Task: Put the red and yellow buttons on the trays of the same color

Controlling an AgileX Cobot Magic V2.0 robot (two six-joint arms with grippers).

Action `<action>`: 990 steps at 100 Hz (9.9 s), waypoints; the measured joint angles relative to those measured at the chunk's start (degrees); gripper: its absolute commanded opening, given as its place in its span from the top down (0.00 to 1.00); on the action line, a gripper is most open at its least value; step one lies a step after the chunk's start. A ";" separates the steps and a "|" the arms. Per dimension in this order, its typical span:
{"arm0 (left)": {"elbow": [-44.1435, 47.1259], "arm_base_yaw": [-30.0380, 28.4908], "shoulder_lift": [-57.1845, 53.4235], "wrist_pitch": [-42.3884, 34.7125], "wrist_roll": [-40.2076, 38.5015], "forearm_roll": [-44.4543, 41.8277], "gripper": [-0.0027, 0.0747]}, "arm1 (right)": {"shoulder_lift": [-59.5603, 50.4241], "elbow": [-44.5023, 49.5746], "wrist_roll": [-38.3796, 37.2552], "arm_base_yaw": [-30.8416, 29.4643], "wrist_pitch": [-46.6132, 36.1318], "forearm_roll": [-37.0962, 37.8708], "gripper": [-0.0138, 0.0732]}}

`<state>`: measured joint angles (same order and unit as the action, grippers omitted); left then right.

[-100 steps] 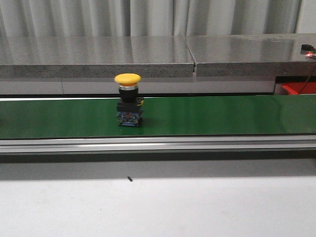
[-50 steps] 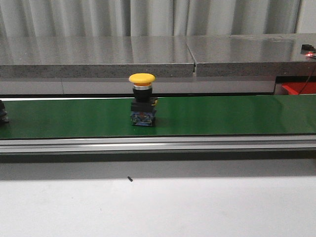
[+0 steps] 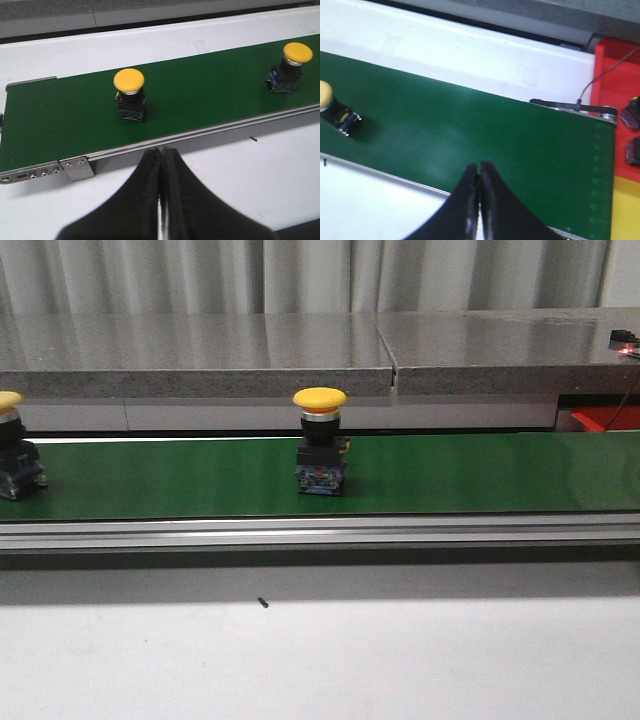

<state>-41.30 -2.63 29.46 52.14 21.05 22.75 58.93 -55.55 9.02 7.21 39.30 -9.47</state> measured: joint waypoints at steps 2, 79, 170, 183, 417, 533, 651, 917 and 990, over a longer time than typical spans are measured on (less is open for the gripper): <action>0.00 0.00 0.00 0.00 0.00 0.00 0.99 | 1.26 -1.37 0.00 0.52 0.59 0.00 0.66; 0.00 0.00 0.00 0.00 0.00 0.00 0.99 | 35.98 -28.75 3.36 13.69 21.15 -0.78 0.13; 0.00 0.00 0.00 0.09 0.00 0.00 0.99 | 41.05 -30.23 12.01 11.62 14.96 -6.43 0.70; 0.00 0.00 0.00 0.09 0.00 0.00 0.99 | 36.57 -30.23 10.63 6.12 15.10 -6.52 0.69; 0.00 0.00 0.00 0.09 0.00 0.00 0.99 | 28.13 -3.55 4.02 -29.18 -10.10 -8.95 0.14; 0.00 0.00 0.00 0.09 0.00 0.00 0.99 | 19.45 -3.55 19.74 9.78 -2.29 -7.36 0.14; 0.00 0.00 0.00 0.09 0.00 0.00 0.99 | 37.64 -11.31 29.45 13.05 -10.67 -22.08 0.70; 0.00 0.00 0.00 0.09 0.00 0.00 0.99 | 16.11 30.88 28.53 -34.87 -33.09 -33.03 0.32; 0.00 0.00 0.00 0.09 0.00 0.00 0.99 | 4.02 30.88 28.71 -33.24 -33.55 -33.16 0.14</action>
<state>-41.30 -2.63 29.46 52.23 21.05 22.75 62.96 -24.67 37.73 -26.02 5.75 -42.63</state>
